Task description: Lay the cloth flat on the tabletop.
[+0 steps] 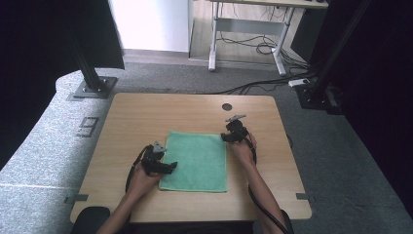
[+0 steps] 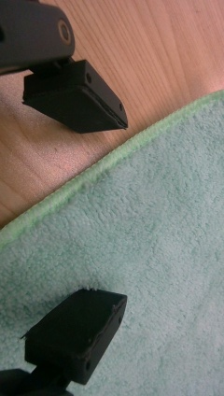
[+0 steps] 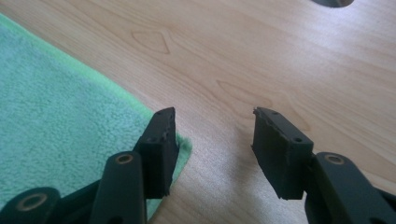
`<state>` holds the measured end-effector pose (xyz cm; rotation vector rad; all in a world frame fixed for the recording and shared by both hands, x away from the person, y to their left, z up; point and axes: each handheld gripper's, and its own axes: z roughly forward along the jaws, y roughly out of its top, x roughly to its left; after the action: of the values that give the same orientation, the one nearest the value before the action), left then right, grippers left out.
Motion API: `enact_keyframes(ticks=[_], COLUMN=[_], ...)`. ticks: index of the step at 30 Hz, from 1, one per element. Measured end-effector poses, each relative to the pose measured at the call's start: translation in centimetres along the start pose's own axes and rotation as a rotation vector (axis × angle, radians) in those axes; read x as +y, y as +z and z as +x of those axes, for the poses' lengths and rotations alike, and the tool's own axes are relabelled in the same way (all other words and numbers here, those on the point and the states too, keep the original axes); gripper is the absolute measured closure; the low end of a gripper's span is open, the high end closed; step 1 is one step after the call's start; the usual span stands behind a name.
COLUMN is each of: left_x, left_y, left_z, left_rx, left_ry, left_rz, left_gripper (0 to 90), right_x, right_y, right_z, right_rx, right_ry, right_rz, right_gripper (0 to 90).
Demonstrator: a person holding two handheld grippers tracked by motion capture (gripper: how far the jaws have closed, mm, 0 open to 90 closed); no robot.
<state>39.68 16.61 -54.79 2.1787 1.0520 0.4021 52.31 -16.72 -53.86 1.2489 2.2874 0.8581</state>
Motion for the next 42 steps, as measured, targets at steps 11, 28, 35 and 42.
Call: enact_keyframes(ticks=[11, 28, 35, 42], left_x=[0.4, -1.5, -1.1, -0.4], left_y=[-1.6, -2.2, -1.6, -0.6], left_z=[0.5, 0.4, 0.6, 1.4], left_rx=[0.017, 0.044, 0.054, 0.049], left_ry=[0.009, -0.005, -0.031, -0.045], left_rz=[-0.007, 0.052, 0.031, 0.015], left_gripper=[14.2, 13.1, 13.0, 12.9], right_x=[-1.0, -8.8, -8.7, -8.3], right_y=[-4.1, -8.2, -7.9, -7.3], right_z=[1.5, 6.2, 5.8, 5.1], right_rx=[0.067, 0.127, 0.091, 0.064], right_ry=[-0.01, -0.05, -0.046, -0.034], right_rz=[-0.073, 0.031, 0.016, 0.002], right_gripper=[33.7, 24.8, 21.9, 21.9])
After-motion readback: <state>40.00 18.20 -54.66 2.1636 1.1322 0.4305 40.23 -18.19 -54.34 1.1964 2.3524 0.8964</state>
